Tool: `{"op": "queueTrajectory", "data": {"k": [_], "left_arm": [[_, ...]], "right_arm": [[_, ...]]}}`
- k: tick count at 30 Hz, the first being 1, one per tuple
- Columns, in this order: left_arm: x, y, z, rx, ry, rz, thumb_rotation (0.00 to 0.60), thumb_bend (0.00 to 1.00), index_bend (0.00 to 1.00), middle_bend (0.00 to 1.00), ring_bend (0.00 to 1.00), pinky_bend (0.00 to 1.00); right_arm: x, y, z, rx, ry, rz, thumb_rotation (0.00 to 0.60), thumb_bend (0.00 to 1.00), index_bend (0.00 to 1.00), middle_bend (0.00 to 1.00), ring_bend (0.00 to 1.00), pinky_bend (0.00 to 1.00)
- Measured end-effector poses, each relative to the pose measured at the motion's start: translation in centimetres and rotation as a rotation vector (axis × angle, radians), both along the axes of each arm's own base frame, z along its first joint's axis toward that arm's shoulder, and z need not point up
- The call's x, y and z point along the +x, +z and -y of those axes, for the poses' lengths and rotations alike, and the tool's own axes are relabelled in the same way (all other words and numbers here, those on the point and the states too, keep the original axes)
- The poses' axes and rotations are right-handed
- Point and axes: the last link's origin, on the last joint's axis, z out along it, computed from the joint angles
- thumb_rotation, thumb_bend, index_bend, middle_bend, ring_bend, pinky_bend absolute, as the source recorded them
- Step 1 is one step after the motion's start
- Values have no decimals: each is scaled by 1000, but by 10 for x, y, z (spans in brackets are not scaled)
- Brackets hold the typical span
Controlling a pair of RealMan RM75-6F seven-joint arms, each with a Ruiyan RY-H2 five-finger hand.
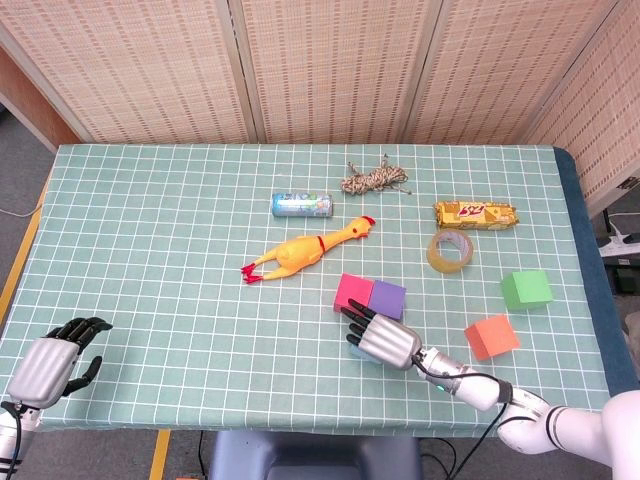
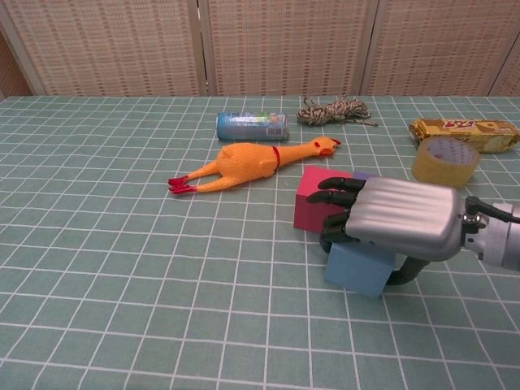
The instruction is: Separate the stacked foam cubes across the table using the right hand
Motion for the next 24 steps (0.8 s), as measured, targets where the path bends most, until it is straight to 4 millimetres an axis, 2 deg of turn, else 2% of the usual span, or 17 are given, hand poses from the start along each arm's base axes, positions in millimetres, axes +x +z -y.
{"op": "queueTrajectory", "data": {"k": [5,11,19,24], "left_arm": [[0,-1,0,-2,1,-2,600,465,274,253,233,442],[0,-1,0,-4,1,-3,600,465,274,253,234,442],[0,-2,-1,-6,1,-2,600,465,274,253,233,442],[1,-5,-1,-17,0,-10,600,465,274,253,234,442]], "right_arm": [[2,6,-3,-26,28,51,600,49,523,549,181,0],[-2,24,-18,-24,44,100,600,49,526,558,181,0],[-23,54,-45,42,-57,60,600,49,526,558,181,0],[-36,58,-54,48,-124,7,600,49,509,536,181,0]]}}
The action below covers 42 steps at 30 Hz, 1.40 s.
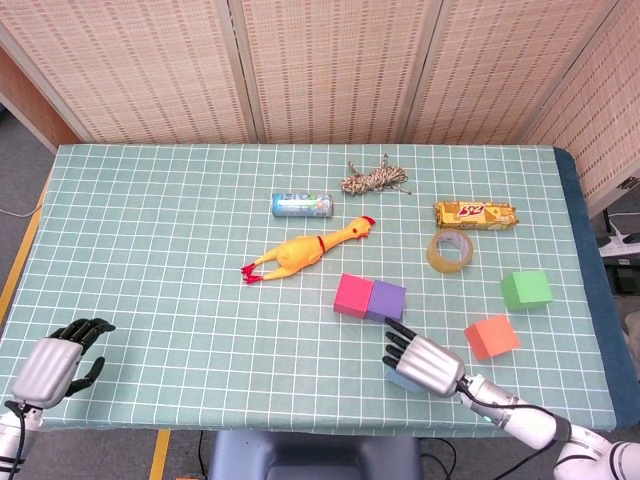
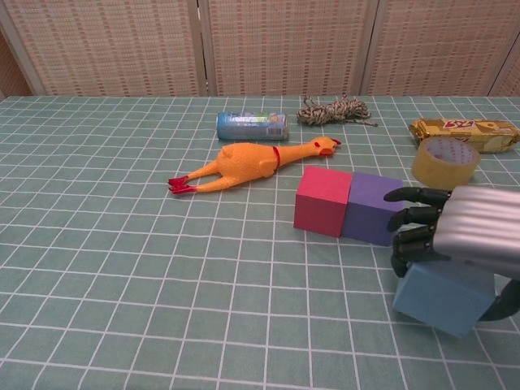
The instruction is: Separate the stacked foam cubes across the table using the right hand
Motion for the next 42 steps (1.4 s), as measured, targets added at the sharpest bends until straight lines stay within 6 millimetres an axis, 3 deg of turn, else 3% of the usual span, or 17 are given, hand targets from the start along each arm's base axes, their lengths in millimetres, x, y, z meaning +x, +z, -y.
{"op": "queueTrajectory", "data": {"k": [6,10,22,28,32,42], "left_arm": [[0,1,0,6,3,4,600,466,274,254,235,442],[-1,2,0,8,4,8,600,465,274,253,235,442],[-1,0,-1,-3,9,4,600,465,274,253,235,442],[-1,0,-1,-1,8,4,600,466,274,254,235,442],[-2,1,-1,2,11,6,600,465,274,254,235,442],[-1,2,0,4,4,7,600,466,274,254,236,442]], "right_arm": [[-9,-2,-5,49,-102,-69,600,49,331,206,1,0],[-7,0,-6,53,-143,-80,600,49,210,119,0,0],[10,11,-3,19,-84,95,600,48,122,104,0,0],[16,9,21,-101,-97,290,600,48,113,104,0,0],[17,6,29,-83,-195,377,600,48,116,104,0,0],[17,-2,53,-154,-309,445,600,48,112,104,0,0]]}}
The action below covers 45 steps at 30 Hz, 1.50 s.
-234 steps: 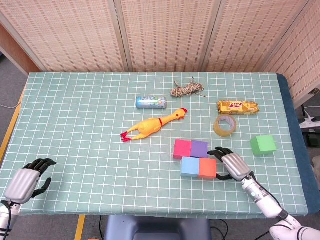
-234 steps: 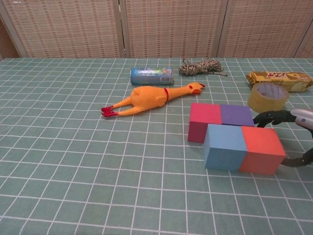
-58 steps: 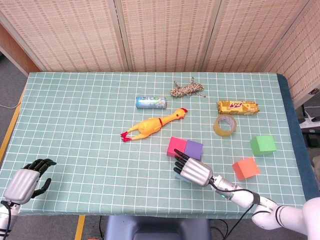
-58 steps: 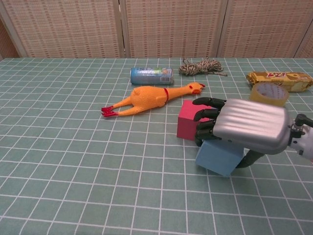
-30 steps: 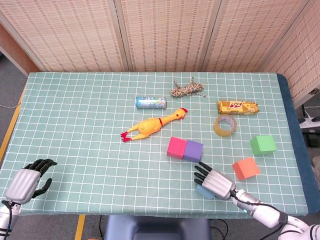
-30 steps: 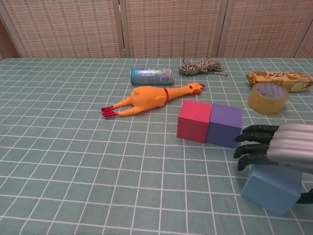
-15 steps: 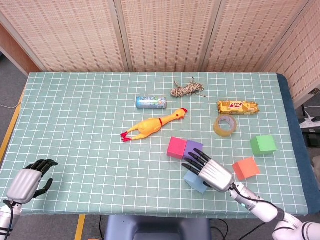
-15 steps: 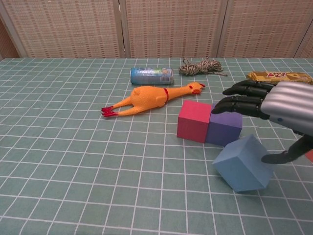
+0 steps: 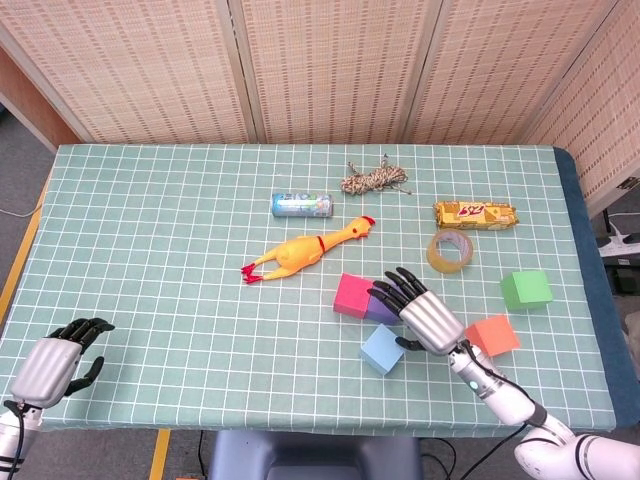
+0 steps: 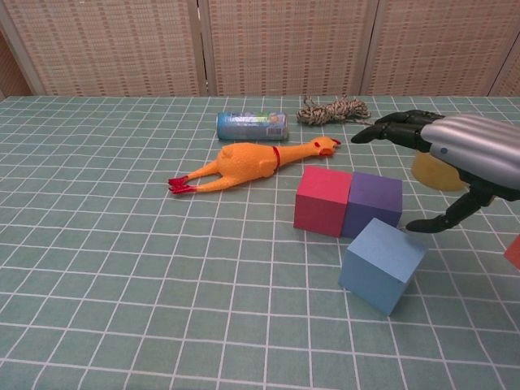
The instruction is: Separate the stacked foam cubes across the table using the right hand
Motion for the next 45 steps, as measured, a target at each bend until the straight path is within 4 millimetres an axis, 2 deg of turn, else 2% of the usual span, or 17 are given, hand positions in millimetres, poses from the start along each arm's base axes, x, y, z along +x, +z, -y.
{"op": "queueTrajectory", "data": {"k": [10,22,27,33,39,43,45], "left_arm": [[0,0,0,-1,1,-2,600,465,275,254,236,442],[0,1,0,2,-1,2,600,465,274,254,236,442],[0,2,0,4,-1,3,600,465,274,255,236,442],[0,0,0,-2,-2,0,600,464,274,255,235,442],[0,1,0,-1,-1,1,600,465,274,255,236,442],[0,1,0,2,-2,3,600,465,274,255,236,442],[0,2,0,3,-2,4,600,465,274,255,236,442]], "right_arm": [[-13,-17,22,18,-126,-14,600,48,120,104,0,0],[-12,-46,34,67,-180,21,600,48,146,102,0,13],[-11,-48,38,33,-164,32,600,48,189,114,38,118],[-10,-51,42,-4,-148,55,600,48,281,246,196,451],[-13,-56,43,-6,-146,59,600,48,296,290,261,507],[-14,-57,43,-12,-139,61,600,48,313,320,314,598],[-14,-55,42,-22,-130,63,600,51,335,360,374,650]]}}
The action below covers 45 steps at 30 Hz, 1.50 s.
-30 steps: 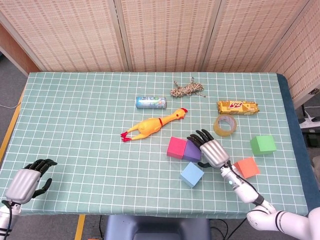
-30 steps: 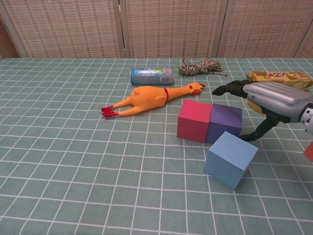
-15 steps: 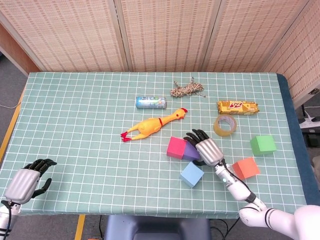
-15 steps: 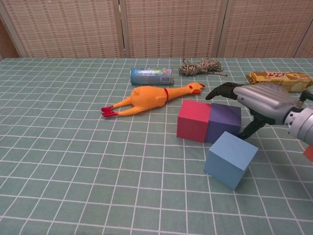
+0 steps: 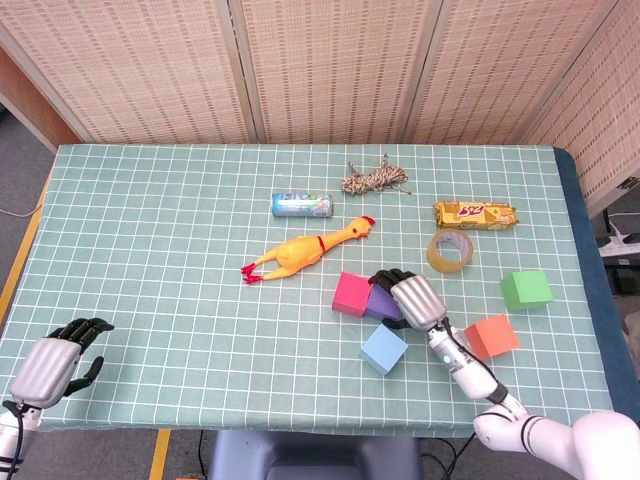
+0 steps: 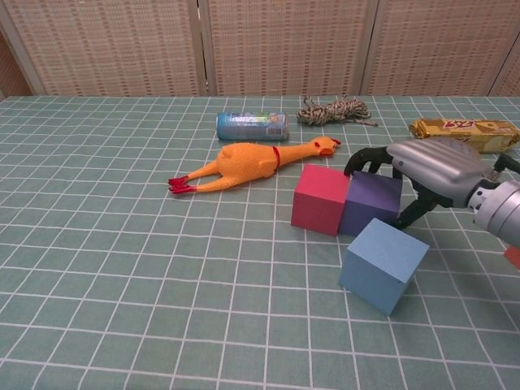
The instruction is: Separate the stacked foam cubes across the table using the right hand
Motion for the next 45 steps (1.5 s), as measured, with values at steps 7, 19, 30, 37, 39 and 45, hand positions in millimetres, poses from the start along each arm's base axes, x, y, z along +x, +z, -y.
{"op": "queueTrajectory", "data": {"k": [7,19,30,37,39,45], "left_arm": [[-1,0,0,1,3,0,600,464,274,255,236,442],[0,-3,-1,-9,5,-3,600,464,274,255,236,442],[0,-6,-1,-20,4,-12,600,465,274,255,236,442],[1,-5,0,-15,-1,-8,600,465,274,255,236,442],[0,-4,0,-14,0,-8,600,465,274,255,236,442],[1,-4,0,-13,-2,-8,600,465,274,256,236,442]], "right_arm": [[-3,13,-2,-65,32,12,600,61,363,430,441,703],[-31,69,-11,-204,-6,-75,600,62,363,436,441,703],[-50,81,-1,-250,-44,-89,600,62,332,290,142,392],[-60,76,14,-216,-41,-11,600,62,167,94,0,126],[-60,72,15,-193,-34,6,600,62,137,67,0,90],[-61,66,12,-144,-15,14,600,62,77,18,0,28]]}}
